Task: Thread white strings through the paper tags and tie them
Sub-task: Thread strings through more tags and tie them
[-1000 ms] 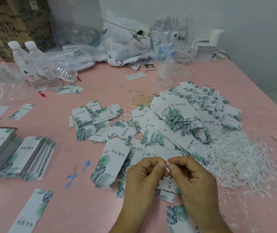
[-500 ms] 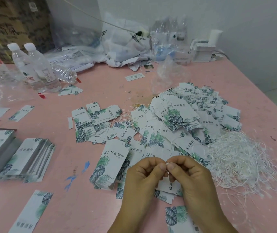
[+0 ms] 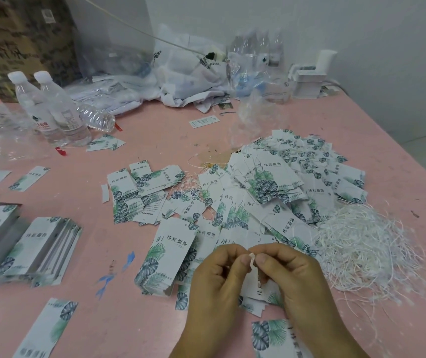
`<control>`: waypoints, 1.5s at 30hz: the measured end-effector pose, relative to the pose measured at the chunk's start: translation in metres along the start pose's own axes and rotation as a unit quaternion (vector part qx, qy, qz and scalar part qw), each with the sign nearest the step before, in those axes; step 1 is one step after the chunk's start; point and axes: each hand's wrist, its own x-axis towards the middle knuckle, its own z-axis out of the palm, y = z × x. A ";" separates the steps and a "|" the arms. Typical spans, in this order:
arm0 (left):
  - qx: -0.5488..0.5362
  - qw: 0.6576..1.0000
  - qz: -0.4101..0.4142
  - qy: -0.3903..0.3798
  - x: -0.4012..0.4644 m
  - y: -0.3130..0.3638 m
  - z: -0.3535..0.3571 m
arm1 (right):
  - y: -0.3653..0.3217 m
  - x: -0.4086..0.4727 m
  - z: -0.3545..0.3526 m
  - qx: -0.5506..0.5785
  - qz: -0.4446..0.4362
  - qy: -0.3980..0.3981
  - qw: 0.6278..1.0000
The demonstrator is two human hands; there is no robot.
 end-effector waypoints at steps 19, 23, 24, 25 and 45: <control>-0.493 0.862 -0.114 0.034 0.022 0.013 -0.021 | 0.000 0.003 -0.020 -0.180 0.064 -0.134 0.972; -0.501 0.854 -0.125 0.064 0.025 0.010 -0.021 | -0.004 0.004 -0.033 0.030 0.175 -0.146 0.973; -0.466 0.871 -0.133 0.078 0.024 0.007 -0.018 | -0.003 0.004 -0.034 0.071 0.184 -0.137 0.971; -0.414 0.896 -0.140 0.086 0.022 0.004 -0.014 | -0.003 0.006 -0.034 0.105 0.191 -0.126 0.968; 0.201 0.963 0.121 0.131 0.002 -0.001 0.002 | -0.027 0.061 -0.024 0.104 0.103 0.079 0.986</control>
